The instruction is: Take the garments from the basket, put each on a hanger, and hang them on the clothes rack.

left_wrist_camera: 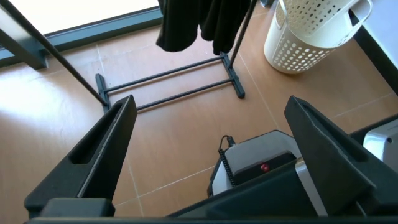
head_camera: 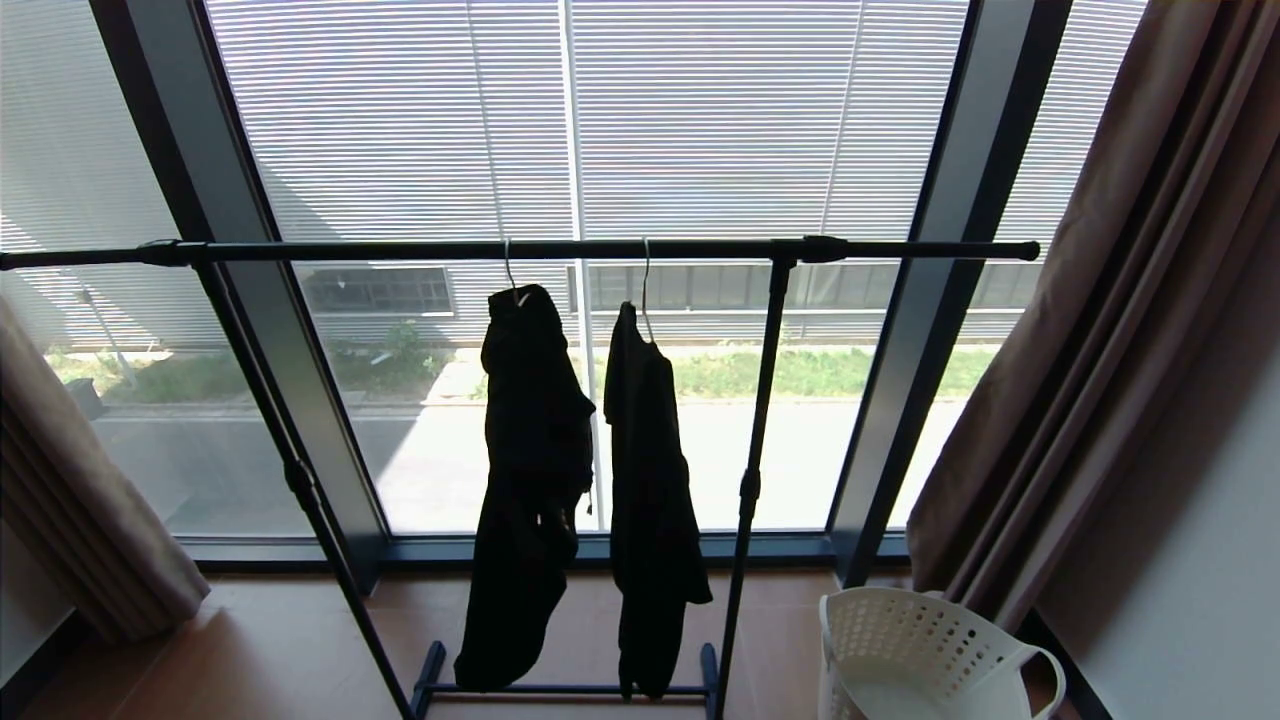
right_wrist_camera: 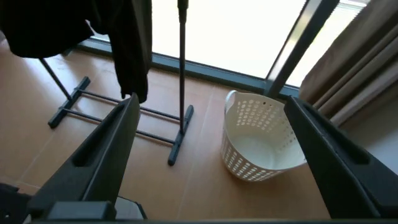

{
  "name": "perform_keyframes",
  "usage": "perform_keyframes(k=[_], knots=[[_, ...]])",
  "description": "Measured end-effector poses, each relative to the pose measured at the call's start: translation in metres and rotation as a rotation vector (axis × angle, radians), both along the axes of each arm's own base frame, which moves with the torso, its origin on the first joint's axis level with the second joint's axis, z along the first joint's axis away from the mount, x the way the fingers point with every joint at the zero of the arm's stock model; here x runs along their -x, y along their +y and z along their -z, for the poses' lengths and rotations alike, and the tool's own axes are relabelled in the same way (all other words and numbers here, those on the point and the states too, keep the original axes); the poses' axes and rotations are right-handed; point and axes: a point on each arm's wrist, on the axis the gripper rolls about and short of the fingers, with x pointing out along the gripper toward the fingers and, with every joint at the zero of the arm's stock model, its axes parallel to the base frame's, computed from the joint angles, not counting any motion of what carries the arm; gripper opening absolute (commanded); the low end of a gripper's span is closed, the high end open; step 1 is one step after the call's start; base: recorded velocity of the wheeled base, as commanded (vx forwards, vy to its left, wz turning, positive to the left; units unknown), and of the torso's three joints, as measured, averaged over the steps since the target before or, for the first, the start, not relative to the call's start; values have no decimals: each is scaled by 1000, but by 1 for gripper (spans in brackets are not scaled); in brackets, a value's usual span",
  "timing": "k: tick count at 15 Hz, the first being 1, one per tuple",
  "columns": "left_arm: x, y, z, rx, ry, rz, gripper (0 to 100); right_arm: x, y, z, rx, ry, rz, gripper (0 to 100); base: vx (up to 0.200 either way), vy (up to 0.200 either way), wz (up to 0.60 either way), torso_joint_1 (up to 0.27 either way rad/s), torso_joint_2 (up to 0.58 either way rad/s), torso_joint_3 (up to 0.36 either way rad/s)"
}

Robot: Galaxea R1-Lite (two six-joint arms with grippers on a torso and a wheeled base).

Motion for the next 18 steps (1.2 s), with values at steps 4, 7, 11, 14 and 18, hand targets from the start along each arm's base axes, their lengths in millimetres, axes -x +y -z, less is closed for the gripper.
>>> perform_keyframes(k=[4, 7, 11, 14, 18], knots=[[1, 2, 0, 4, -24, -76, 100, 3, -2, -1, 9, -39, 92, 100, 0, 0, 0, 0, 0, 0], [4, 4, -1, 12, -61, -130, 100, 6, -2, -1, 7, -72, 176, 100, 0, 0, 0, 0, 0, 0], [12, 6, -2, 38, -163, -172, 100, 11, -2, -1, 4, -140, 284, 100, 0, 0, 0, 0, 0, 0], [19, 7, -3, 54, -256, -225, 100, 15, -1, 0, 0, -185, 308, 100, 0, 0, 0, 0, 0, 0], [26, 8, -2, 68, -346, -250, 100, 17, -1, 0, -4, -217, 313, 100, 0, 0, 0, 0, 0, 0]])
